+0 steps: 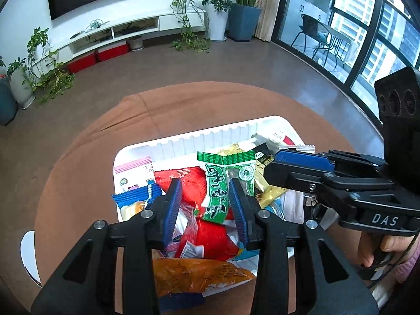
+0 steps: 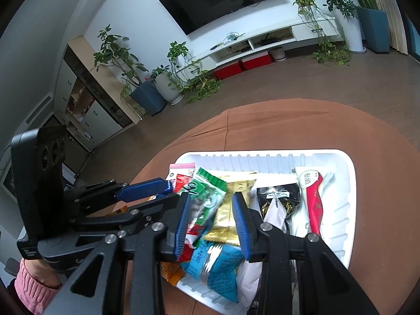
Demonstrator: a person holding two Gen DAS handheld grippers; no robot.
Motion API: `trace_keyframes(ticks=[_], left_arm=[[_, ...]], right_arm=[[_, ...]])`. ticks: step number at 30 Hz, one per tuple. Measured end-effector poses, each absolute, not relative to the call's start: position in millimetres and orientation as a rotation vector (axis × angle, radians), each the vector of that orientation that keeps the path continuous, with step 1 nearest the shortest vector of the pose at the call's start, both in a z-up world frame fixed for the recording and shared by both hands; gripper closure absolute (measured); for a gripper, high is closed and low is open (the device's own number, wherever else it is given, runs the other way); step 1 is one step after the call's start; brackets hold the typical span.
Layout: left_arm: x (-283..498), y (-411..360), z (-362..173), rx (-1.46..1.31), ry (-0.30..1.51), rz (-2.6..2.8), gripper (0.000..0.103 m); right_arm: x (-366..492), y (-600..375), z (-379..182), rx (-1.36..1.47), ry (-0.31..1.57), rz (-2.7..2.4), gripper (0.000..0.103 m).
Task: Organize snacks
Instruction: 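Open both tools and withdraw them toward the remaining packs on the table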
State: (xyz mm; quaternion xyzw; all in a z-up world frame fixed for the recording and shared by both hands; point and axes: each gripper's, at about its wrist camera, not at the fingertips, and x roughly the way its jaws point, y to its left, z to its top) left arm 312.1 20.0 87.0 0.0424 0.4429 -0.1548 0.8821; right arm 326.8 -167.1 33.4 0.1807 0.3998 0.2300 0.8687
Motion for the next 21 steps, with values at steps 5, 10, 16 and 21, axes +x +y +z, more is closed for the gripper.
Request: trace_keyframes(ticks=[5,10,16,21], left_arm=[[290.9,22.8,97.2,0.093,0.889,-0.318,0.067],[257.8,29.7,102.6,0.065,0.871,-0.325,0.065],[207.7,36.3,93.4,0.037,0.898,-0.339,0.061],[164.7,33.5,71.4,0.003,0.951,-0.355,0.059]], right_arm=[[309.6,-169.1,44.9,0.365,0.813,0.490,0.065],[282.0,-170.4,56.8,0.344,0.790,0.494,0.059],[233.1,-163.7,65.6,0.291,0.784,0.510,0.056],[179.1,-155.5,61.9,0.241,0.803,0.518,0.051]])
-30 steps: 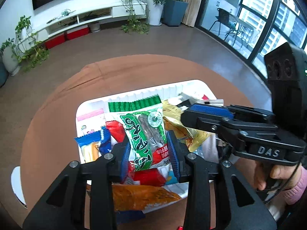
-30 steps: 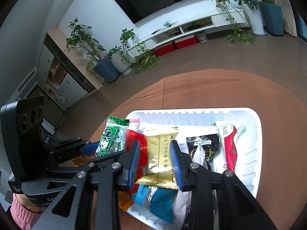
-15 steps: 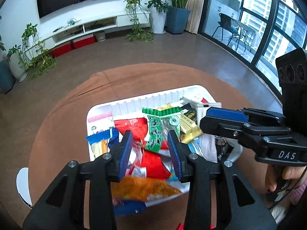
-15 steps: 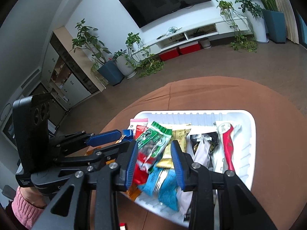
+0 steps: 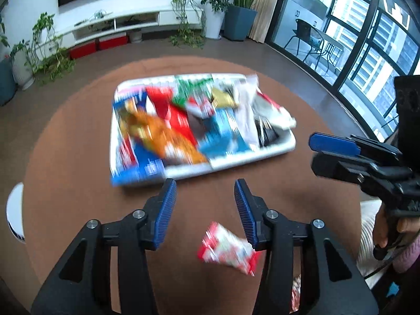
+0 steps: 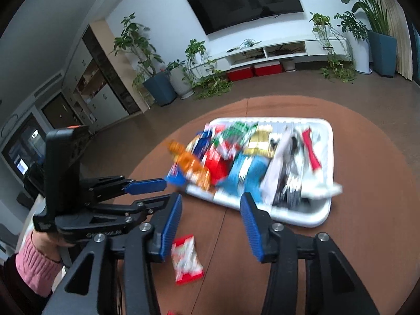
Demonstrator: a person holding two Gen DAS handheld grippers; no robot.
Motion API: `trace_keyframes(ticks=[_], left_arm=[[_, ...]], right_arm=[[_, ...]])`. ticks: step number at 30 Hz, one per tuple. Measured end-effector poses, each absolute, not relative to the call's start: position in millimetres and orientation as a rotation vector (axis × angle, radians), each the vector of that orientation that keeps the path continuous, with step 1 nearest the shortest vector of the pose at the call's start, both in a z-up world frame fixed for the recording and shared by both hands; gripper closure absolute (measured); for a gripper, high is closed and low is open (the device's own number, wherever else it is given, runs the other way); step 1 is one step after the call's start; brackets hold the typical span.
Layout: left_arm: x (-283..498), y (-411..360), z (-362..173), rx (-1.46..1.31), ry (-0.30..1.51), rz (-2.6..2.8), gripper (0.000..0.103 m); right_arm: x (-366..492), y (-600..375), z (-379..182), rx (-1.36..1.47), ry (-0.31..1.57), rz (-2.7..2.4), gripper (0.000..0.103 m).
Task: Organize snacks
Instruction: 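Open both tools and withdraw them toward the remaining packs on the table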
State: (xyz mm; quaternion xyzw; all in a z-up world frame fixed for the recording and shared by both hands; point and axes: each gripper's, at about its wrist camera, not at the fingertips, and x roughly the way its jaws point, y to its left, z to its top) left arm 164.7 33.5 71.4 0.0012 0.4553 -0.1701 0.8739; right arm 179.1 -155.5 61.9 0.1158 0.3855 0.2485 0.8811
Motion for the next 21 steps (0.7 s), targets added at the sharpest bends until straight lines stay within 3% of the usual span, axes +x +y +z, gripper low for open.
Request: trace_keyframes(ticks=[16,21], left_arm=[[102.3,29.4,26.9,-0.136,1.062,-0.342,0.058],[100.2,26.0,24.8,-0.145,1.068,-0.348,0.052]], right_arm=[[49.3,-127.6,-0.5,0.222,0.997,0.539,0.049],[37.1,-124.9,-17.4,0.249,1.049,0.542,0.049]])
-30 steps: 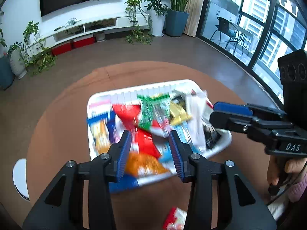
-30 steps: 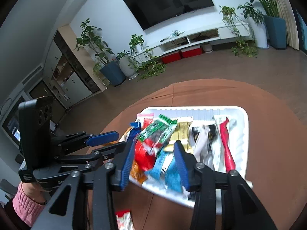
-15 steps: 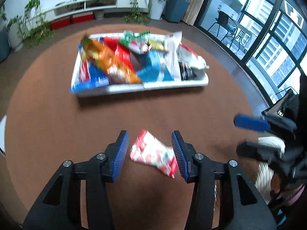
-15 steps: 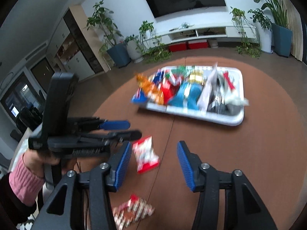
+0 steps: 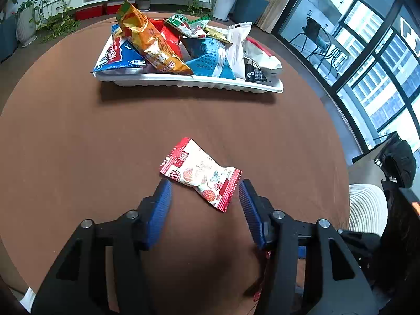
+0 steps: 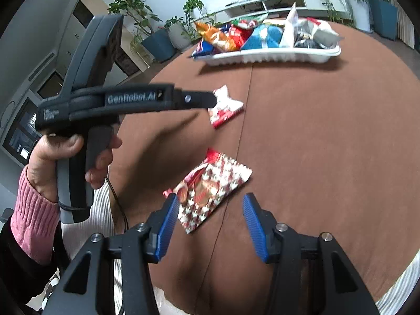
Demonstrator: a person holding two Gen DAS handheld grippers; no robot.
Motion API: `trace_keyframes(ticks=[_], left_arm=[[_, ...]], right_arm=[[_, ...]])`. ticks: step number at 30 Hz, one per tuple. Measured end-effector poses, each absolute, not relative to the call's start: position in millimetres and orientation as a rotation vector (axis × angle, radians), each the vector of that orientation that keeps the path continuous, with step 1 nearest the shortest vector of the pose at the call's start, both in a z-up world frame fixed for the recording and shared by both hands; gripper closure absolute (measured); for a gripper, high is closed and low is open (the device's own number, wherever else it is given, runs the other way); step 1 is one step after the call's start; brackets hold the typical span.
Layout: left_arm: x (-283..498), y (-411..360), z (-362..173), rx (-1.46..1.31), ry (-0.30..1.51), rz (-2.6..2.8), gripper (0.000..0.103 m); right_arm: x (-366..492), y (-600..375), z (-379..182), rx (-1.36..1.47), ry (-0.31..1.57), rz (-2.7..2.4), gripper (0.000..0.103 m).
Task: Organize snacks
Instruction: 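Open both tools and withdraw them toward the remaining packs on the table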
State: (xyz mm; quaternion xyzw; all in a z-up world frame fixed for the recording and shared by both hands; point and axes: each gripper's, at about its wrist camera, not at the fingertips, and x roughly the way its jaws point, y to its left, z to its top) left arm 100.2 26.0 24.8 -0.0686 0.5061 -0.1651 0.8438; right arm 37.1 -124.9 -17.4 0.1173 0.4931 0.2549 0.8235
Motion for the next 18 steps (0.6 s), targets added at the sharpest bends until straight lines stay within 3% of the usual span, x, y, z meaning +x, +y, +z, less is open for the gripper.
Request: trace_keyframes(ticks=[18], left_arm=[[117.5,12.2,12.9,-0.158,1.082,-0.355,0.052]], right_arm=[[41.8,-90.2,-10.5,0.140,1.028,0.543,0.043]])
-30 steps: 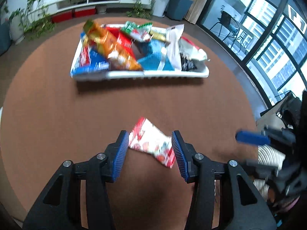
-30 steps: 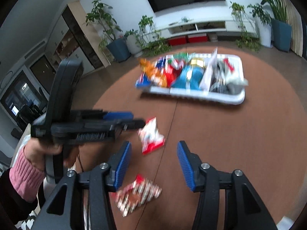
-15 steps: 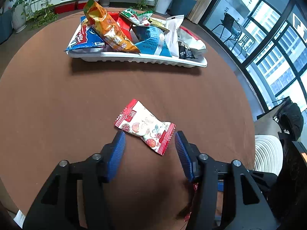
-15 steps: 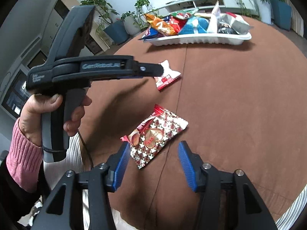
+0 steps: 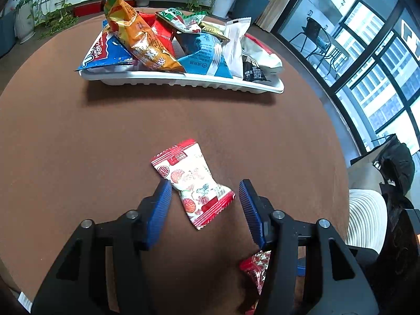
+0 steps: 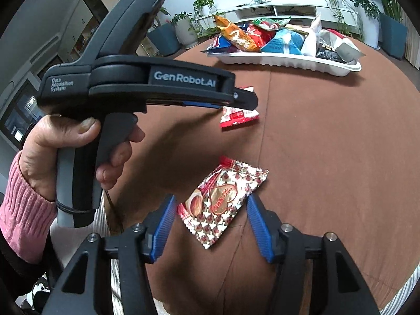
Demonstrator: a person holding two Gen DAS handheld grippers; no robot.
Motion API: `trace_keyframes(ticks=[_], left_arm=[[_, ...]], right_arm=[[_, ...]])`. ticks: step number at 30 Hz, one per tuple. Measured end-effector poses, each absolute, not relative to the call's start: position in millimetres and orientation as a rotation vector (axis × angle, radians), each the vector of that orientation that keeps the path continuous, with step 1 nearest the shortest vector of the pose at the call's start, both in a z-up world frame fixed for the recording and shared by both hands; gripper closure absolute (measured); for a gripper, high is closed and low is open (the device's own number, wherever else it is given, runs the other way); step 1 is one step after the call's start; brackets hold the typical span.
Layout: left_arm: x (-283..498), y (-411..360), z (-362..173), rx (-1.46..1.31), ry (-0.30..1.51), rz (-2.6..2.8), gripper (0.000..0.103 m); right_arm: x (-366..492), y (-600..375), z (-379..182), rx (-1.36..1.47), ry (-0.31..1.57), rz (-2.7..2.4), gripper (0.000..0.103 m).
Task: Organize snacks
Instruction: 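Open both tools and withdraw them toward the remaining packs on the table, then grasp the white-red pack with the left tool while the right tool grasps the patterned pack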
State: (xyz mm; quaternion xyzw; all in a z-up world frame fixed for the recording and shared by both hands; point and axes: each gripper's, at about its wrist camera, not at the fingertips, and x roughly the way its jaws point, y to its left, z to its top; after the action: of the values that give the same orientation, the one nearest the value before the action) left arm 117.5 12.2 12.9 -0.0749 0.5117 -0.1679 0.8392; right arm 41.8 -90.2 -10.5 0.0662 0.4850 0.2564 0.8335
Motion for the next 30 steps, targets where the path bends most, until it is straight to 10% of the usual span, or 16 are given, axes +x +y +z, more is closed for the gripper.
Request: trace_keyframes(ticks=[19,30], left_arm=[[124.6,1.8,7.0,-0.103,1.080,-0.330,0.051],[120.8,-11.7,5.3,-0.013,1.046,-0.322,0.054]], right_arm=[[35.5,-69.3,-10.9,-0.004,0.993,0.514,0.043],[32.1,-77.7,-12.3,-0.089,0.972,0.499,0.065]])
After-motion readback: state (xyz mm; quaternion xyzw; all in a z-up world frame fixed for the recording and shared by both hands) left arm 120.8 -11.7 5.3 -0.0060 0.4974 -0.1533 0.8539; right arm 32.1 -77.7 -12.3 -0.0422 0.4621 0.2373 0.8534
